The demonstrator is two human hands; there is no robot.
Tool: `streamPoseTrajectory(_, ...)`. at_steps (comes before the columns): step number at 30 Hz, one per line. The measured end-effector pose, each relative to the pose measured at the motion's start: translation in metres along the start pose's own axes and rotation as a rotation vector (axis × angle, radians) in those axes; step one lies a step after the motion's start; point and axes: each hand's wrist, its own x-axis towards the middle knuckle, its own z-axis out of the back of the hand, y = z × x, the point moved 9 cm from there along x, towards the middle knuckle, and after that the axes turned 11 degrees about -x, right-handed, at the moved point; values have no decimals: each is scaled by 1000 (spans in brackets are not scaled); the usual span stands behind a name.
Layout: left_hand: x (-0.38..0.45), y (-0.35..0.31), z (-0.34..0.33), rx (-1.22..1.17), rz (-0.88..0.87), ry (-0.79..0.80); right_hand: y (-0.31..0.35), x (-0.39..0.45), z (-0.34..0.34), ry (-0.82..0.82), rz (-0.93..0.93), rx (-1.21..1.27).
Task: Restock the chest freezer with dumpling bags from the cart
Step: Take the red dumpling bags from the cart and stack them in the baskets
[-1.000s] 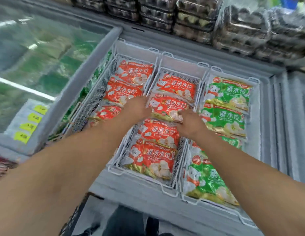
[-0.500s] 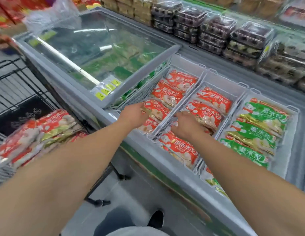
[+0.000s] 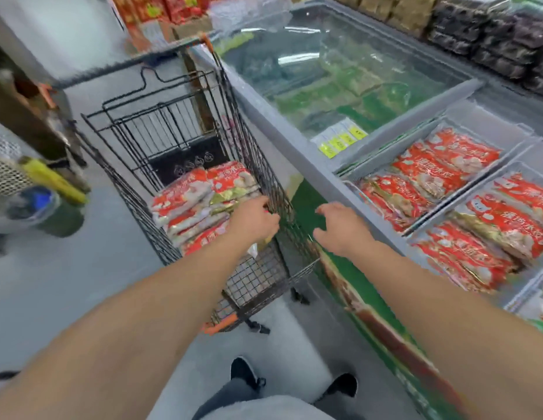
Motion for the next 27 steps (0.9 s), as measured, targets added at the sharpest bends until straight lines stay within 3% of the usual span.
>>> streamPoseTrajectory(11, 9, 156, 52, -63, 157, -30, 109, 59, -75, 117, 37, -10)
streamPoseTrajectory(21, 53, 245, -1, -171, 421, 11, 108, 145, -167, 354, 134, -86)
streamPoseTrajectory(27, 92, 278, -33, -229, 557, 23, 106, 192, -210, 402, 200, -134)
